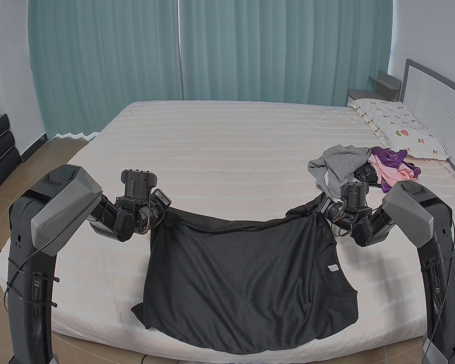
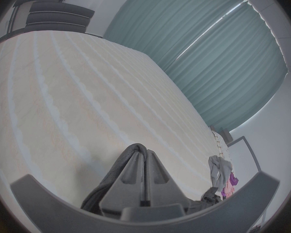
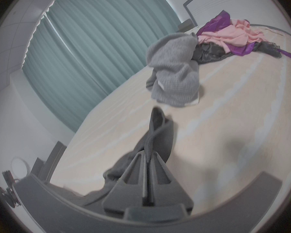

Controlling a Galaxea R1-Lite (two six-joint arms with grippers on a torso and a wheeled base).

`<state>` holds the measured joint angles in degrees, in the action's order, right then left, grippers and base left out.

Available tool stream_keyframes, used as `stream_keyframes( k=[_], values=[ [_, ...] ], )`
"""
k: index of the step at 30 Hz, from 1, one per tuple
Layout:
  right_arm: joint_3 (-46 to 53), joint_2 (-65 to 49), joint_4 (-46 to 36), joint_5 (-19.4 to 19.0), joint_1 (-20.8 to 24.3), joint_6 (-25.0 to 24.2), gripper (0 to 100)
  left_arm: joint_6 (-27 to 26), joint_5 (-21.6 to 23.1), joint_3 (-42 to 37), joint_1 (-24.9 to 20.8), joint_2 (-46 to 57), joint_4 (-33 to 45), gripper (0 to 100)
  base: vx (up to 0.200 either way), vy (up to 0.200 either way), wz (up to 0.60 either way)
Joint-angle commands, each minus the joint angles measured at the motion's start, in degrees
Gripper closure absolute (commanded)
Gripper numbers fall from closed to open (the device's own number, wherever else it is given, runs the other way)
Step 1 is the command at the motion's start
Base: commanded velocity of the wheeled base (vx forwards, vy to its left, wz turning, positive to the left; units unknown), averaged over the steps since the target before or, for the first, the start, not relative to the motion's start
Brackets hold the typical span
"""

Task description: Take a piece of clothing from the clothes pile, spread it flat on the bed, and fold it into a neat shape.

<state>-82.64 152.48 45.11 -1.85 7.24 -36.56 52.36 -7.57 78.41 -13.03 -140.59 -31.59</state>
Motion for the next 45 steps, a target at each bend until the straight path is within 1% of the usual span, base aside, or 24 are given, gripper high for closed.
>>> stream_keyframes(
  k=[1,4,8,19,20,21,22,25,26,29,31,33,37,40,41,43,45],
  values=[
    [-3.6,0.4,0.4,2.6,-1.7,-1.9,100,0.6,-0.1,3.2,1.8,-1.8,0.1,100,0.000,0.000,0.00],
    [-5.4,0.8,0.5,4.1,-2.8,-3.4,100,2.0,-0.1,5.9,2.5,-3.4,-0.1,100,0.000,0.000,0.00],
    [-6.0,0.9,0.9,4.3,-3.2,-4.7,100,3.4,0.2,10.1,3.5,-5.5,0.3,100,0.000,0.000,0.00],
    [-5.3,1.2,1.7,4.3,-2.8,-4.4,100,3.4,0.3,15.5,3.9,-10.3,0.3,100,0.000,0.000,0.00],
    [-5.2,1.4,1.6,4.3,-2.7,-4.4,0,3.4,0.6,15.5,3.9,-10.4,0.4,100,0.000,0.000,0.00],
    [-5.1,1.7,1.7,4.2,-2.7,-4.4,0,3.4,0.7,15.5,3.8,-10.5,0.5,100,0.000,0.000,0.00],
    [-4.9,1.8,1.5,4.1,-2.6,-4.3,0,3.4,0.8,15.4,3.8,-10.5,0.8,0,0.000,0.000,0.00],
    [-3.8,1.2,1.3,3.7,-2.4,-4.3,0,3.4,1.0,15.3,3.8,-10.3,2.3,0,0.000,0.000,0.00],
    [-0.6,-0.7,1.6,2.8,-2.4,-4.4,0,3.5,1.2,15.1,3.8,-10.1,3.8,0,0.000,0.000,0.00],
    [5.2,-4.9,2.2,-0.8,-2.8,-4.8,0,3.7,1.1,14.0,4.2,-9.3,4.4,0,0.000,0.000,0.00],
    [8.7,-7.9,3.4,-2.3,-3.2,-5.0,0,4.2,1.1,11.7,4.5,-7.5,4.4,0,0.000,0.000,0.00],
    [12.9,-10.4,4.8,-2.9,-3.5,-5.2,0,4.2,1.4,8.6,4.9,-5.0,4.4,0,0.000,0.000,0.00],
    [23.3,-16.8,7.9,-4.5,-3.7,-6.0,0,4.1,2.2,0.7,4.9,0.8,4.0,0,0.000,0.000,0.00],
    [32.5,-22.2,11.6,-7.6,-3.7,-7.6,0,4.3,4.1,-7.7,5.1,6.4,3.6,0,0.000,0.000,0.00],
    [32.5,-22.2,11.6,-7.6,-3.7,-7.6,0,4.3,4.1,-7.7,5.1,6.4,3.6,0,0.000,0.000,0.00],
    [40.5,-26.6,12.8,-8.4,-3.3,-7.4,0,4.3,6.5,-16.4,4.7,11.5,2.5,0,0.000,0.000,0.00],
    [44.8,-28.8,12.9,-8.4,-2.8,-7.5,0,4.5,7.2,-22.1,4.5,14.8,0.7,0,0.000,0.000,0.00]
  ],
)
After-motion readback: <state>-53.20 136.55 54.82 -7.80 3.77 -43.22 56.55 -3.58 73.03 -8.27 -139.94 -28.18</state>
